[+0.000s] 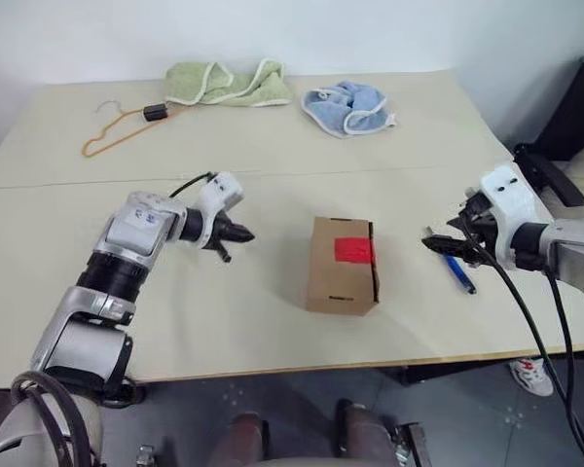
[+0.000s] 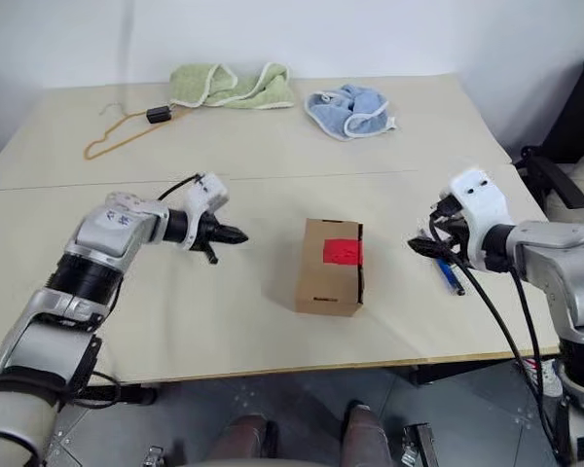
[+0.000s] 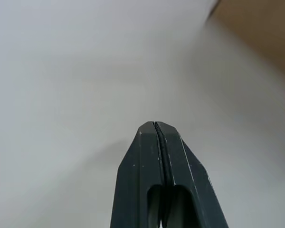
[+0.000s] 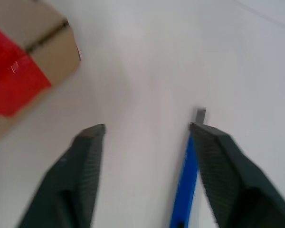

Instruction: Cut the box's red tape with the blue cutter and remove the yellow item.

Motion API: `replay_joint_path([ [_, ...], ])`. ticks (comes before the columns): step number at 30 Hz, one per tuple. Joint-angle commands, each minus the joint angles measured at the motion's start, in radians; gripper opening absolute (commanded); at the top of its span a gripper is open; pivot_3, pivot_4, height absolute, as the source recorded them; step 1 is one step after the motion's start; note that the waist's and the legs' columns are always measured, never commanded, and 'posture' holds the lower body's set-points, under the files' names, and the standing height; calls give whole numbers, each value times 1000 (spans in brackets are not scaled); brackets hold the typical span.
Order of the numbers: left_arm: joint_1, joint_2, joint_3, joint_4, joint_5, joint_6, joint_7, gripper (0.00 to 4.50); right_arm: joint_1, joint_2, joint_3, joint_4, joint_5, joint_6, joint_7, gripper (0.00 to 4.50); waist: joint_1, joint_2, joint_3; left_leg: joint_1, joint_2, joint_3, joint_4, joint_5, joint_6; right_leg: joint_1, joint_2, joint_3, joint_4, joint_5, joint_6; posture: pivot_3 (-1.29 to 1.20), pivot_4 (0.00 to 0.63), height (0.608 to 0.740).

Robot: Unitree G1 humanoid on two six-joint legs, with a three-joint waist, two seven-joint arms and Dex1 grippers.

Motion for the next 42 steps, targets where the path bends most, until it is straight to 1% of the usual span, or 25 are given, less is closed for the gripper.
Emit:
replay_joint_path([
  [1, -35, -73, 51, -99, -77, 56, -38, 0, -89, 77, -26, -63, 31, 152, -77, 4473, 0, 0, 0, 0, 0, 0, 0, 0, 0, 0, 0, 0, 0, 0, 0, 0, 150, 740],
  [6, -39, -112, 80, -158, -135, 128, -75, 0, -161, 186, -28, -70, 32, 283, -147, 4473, -10, 0, 0, -1, 0, 2, -1, 0, 0, -4, 0, 0, 0, 0, 0, 0, 150, 740],
  [11, -32, -135, 69, -153, -139, 147, -78, 0, -143, 240, -16, -68, 13, 300, -202, 4473, -23, 0, 0, -1, 0, 3, -1, 0, 0, -4, 0, 0, 1, 0, 0, 0, 150, 740],
  [16, -1, -151, 30, -179, -136, 151, -103, 0, -120, 262, -25, -49, 15, 281, -221, 4473, -25, 0, 0, -1, 0, 3, -1, 0, 0, -4, 0, 1, 2, 0, 0, 0, 150, 740],
  [19, 15, -151, -16, -181, -99, 102, -117, 0, -112, 271, -24, -36, 18, 276, -229, 4473, -28, 0, 0, 0, 0, 3, -1, 0, 0, -4, 0, 1, 3, 0, 0, 0, 150, 740],
  [23, 11, -169, -39, -162, -84, 88, -118, 0, -97, 280, -11, -40, 22, 269, -236, 4473, -27, 1, 0, 0, 0, 3, -1, 0, 0, -4, 0, 1, 3, 0, 0, 0, 150, 740],
  [27, 15, -180, -57, -155, -67, 75, -123, 0, -112, 293, -23, -60, 28, 278, -242, 4473, -27, 1, 0, 0, 0, 4, -1, 0, 0, -4, 0, 2, 3, 0, 0, 0, 150, 740],
  [36, 11, -186, -58, -141, -51, 68, -122, 0, -124, 364, -54, -82, 37, 306, -264, 4473, -27, 1, 0, 1, 0, 4, -1, 0, 0, -4, 0, 2, 4, 0, 0, 0, 150, 740],
  [42, 11, -190, -52, -142, -46, 76, -119, 0, -106, 364, -35, -84, 33, 307, -269, 4473, -26, 1, -1, 1, 0, 4, 0, 0, 0, -4, 0, 2, 5, 0, 0, 0, 150, 740],
])
